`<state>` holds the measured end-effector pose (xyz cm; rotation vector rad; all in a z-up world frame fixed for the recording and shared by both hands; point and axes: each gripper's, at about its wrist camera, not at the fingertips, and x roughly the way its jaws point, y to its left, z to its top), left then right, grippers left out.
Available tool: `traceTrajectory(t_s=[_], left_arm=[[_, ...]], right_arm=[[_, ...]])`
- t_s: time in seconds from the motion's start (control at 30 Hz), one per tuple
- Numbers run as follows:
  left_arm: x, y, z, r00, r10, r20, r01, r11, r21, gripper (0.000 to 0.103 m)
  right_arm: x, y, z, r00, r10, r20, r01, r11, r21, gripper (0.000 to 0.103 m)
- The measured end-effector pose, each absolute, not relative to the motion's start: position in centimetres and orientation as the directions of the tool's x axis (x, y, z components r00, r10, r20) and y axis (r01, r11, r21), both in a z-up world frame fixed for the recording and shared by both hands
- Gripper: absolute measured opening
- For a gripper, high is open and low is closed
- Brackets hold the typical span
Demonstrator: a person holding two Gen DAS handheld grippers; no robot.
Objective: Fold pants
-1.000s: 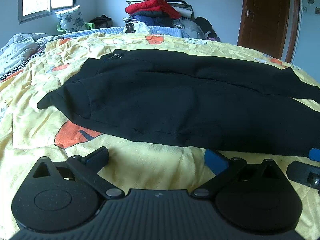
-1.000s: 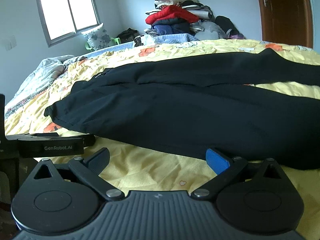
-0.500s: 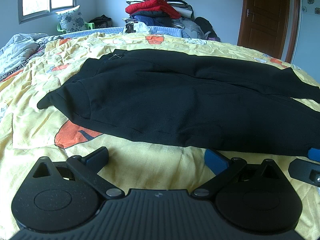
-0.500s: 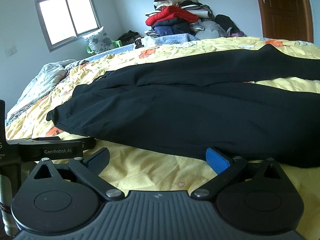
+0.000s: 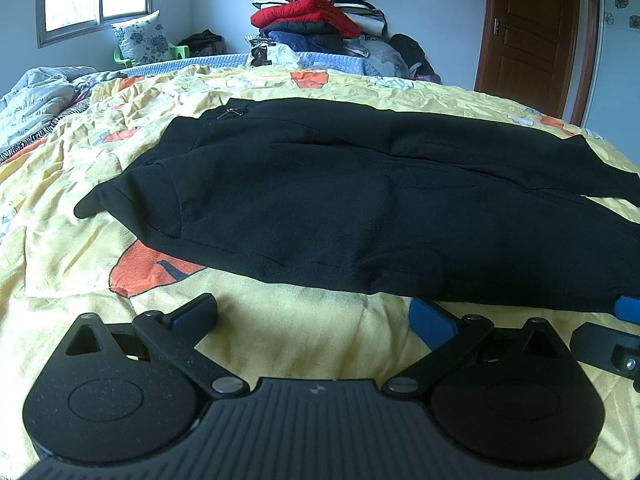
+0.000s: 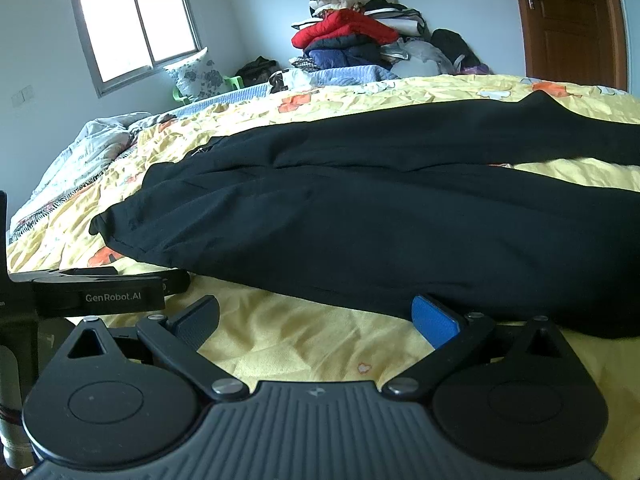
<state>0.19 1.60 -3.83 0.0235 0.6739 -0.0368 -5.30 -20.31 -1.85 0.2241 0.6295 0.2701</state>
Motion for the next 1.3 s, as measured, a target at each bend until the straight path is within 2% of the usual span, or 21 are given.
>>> traceTrajectory(t_s=[0.6,1.3], left_arm=[[0.2,1.6,-3.9,0.781,-0.026,-0.624,0.042,0.999,0.01,0.103],[0.1,1.5,-3.9,0.781,-0.027,-0.624,0.042,0.999,0.009,0.103]], right_arm=[[-5.3,-20.3,-1.9,0.776,0.311,-0.548,-0.179,0.943,0.282,0.103],[-5.5,-19.3,-2.0,0.773,0.269,-0.575,-0.183,0.962,0.204,0.103]])
